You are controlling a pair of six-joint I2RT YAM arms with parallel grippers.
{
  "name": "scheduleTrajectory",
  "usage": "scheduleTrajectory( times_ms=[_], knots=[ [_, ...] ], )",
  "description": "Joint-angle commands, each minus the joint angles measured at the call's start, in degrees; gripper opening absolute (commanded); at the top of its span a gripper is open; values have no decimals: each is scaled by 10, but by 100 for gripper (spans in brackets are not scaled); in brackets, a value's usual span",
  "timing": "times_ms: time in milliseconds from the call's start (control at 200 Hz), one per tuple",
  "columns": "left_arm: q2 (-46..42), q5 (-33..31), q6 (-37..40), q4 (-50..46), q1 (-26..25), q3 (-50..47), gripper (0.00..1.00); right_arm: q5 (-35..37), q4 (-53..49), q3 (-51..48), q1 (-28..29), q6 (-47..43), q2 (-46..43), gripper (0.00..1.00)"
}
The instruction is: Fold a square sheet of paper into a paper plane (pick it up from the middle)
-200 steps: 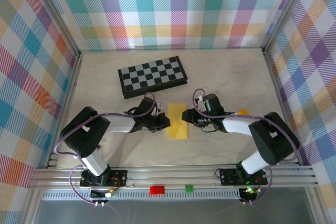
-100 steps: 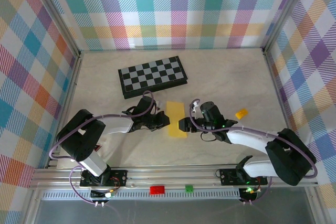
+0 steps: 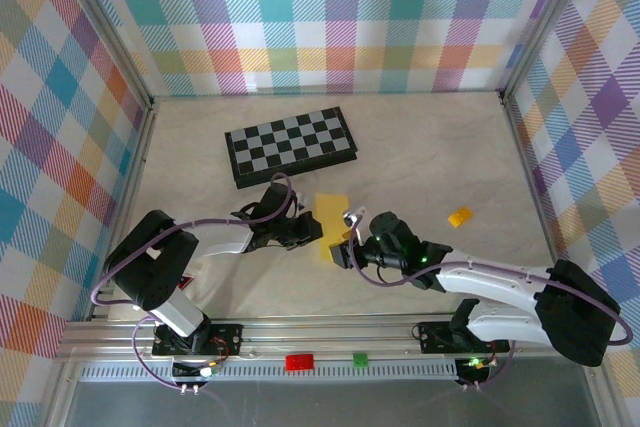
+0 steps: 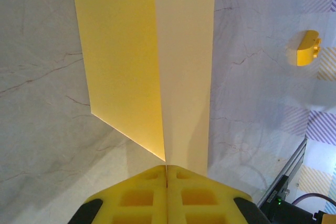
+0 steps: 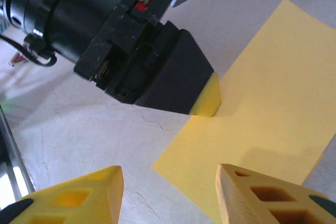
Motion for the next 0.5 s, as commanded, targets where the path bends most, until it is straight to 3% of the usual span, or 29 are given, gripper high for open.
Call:
scheduleTrajectory(
  times_ms=[0, 235, 495],
  knots=[
    [-11, 0, 2, -13, 0, 12, 7, 53, 14, -8, 26, -61, -13, 51],
    [-10, 3, 2, -13, 1, 15, 7, 119, 12, -15, 64, -102, -31, 50],
    [-14, 0, 4, -19, 4, 14, 6, 124, 22, -9, 91, -136, -25, 50]
  ],
)
